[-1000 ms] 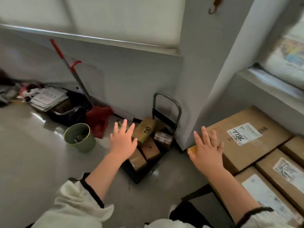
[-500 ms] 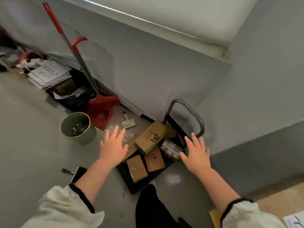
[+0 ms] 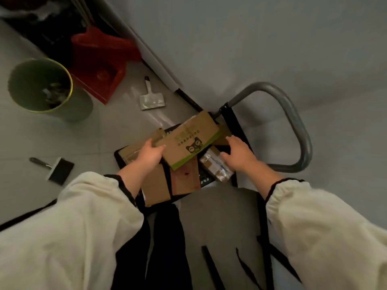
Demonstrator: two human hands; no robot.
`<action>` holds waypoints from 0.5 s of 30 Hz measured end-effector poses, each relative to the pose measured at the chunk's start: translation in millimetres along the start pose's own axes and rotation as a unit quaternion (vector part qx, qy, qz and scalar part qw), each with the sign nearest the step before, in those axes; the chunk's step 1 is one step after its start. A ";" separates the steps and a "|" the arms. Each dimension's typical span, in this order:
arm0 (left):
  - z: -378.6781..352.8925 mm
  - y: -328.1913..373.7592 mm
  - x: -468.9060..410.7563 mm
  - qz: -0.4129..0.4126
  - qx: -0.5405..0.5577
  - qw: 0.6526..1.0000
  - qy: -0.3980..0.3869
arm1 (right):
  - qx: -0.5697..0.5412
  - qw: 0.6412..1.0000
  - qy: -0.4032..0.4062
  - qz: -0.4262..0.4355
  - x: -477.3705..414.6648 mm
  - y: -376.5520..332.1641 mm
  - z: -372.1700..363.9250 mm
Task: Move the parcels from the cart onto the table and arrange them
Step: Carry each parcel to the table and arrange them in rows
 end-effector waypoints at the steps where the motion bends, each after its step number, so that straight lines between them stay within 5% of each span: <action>1: -8.0 -10.2 -18.7 0.023 0.030 0.999 0.007 | -0.014 1.000 -0.001 0.009 -23.2 5.2 -6.9; 5: -43.9 -50.4 -79.3 0.096 0.112 0.989 -0.004 | -0.095 0.995 0.036 -0.003 -106.7 26.5 -29.9; 9: -76.1 -76.9 -119.7 0.151 0.209 0.966 -0.026 | -0.307 0.937 0.055 -0.156 -165.5 46.1 -66.4; 15: -98.5 -88.1 -133.4 0.190 0.296 0.934 -0.056 | -0.356 0.913 0.054 -0.192 -213.4 45.8 -96.7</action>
Point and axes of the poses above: each hand's wrist, its own x-axis away from the middle knuckle, its own z-axis out of the back of the hand, y = z × x, the point moved 6 cm from there along -x, towards the middle knuckle, and after that the axes turned 3 degrees about y, right-handed, at the moved point
